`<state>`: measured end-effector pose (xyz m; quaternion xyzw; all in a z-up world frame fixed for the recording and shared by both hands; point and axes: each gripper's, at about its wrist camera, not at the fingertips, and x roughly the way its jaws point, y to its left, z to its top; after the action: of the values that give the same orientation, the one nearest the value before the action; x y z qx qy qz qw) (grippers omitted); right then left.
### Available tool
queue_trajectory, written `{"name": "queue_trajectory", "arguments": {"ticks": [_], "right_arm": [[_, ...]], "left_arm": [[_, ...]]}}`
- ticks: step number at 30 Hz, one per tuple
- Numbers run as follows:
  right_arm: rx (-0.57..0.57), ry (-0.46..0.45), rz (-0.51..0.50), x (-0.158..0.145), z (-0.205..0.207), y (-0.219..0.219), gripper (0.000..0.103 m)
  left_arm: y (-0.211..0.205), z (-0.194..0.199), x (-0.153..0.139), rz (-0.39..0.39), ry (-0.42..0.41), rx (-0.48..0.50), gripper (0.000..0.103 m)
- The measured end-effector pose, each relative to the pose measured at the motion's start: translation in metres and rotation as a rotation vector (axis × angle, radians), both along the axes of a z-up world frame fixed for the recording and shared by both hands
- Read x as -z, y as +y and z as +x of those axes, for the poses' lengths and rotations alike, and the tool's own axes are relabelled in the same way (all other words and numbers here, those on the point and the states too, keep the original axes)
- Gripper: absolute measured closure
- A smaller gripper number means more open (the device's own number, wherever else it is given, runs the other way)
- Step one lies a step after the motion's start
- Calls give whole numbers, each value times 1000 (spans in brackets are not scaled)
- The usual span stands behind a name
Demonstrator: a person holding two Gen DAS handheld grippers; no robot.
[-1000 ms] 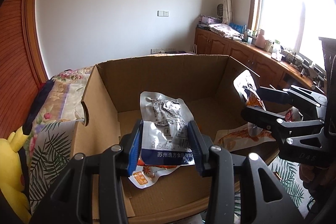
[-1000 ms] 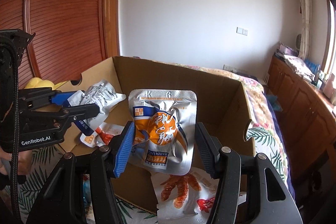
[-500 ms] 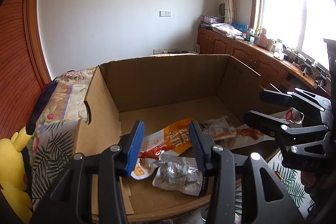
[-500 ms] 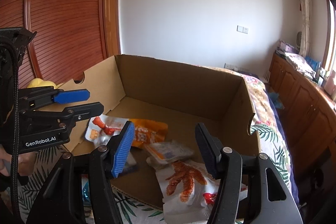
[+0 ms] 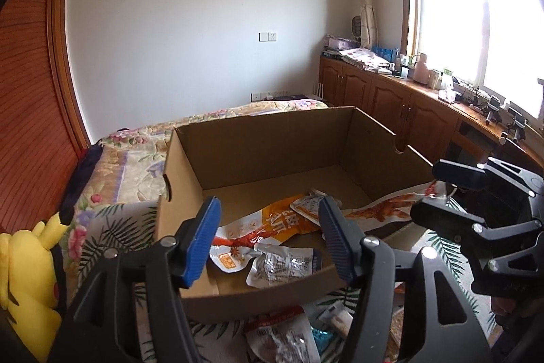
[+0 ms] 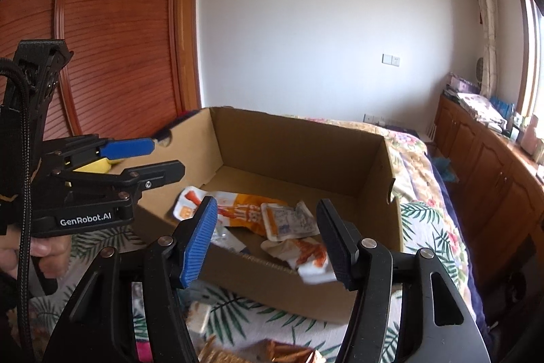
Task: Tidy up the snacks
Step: 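Withdraw both tools from the box toward the snack pile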
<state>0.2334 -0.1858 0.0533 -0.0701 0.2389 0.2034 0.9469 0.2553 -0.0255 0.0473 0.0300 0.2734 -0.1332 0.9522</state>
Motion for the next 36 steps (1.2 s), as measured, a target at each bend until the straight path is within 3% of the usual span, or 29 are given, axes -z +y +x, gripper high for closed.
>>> {"name": "queue_trajectory", "arguments": {"ticks": [8, 19, 36], "right_arm": [[2, -6, 20, -4, -31, -3, 39], [24, -8, 17, 2, -69, -5, 36], [18, 22, 14, 22, -115, -5, 36]], "left_arm": [[2, -34, -15, 13, -40, -6, 32], [-3, -71, -6, 28, -31, 20, 32], [1, -104, 45, 49, 53, -1, 31]]}}
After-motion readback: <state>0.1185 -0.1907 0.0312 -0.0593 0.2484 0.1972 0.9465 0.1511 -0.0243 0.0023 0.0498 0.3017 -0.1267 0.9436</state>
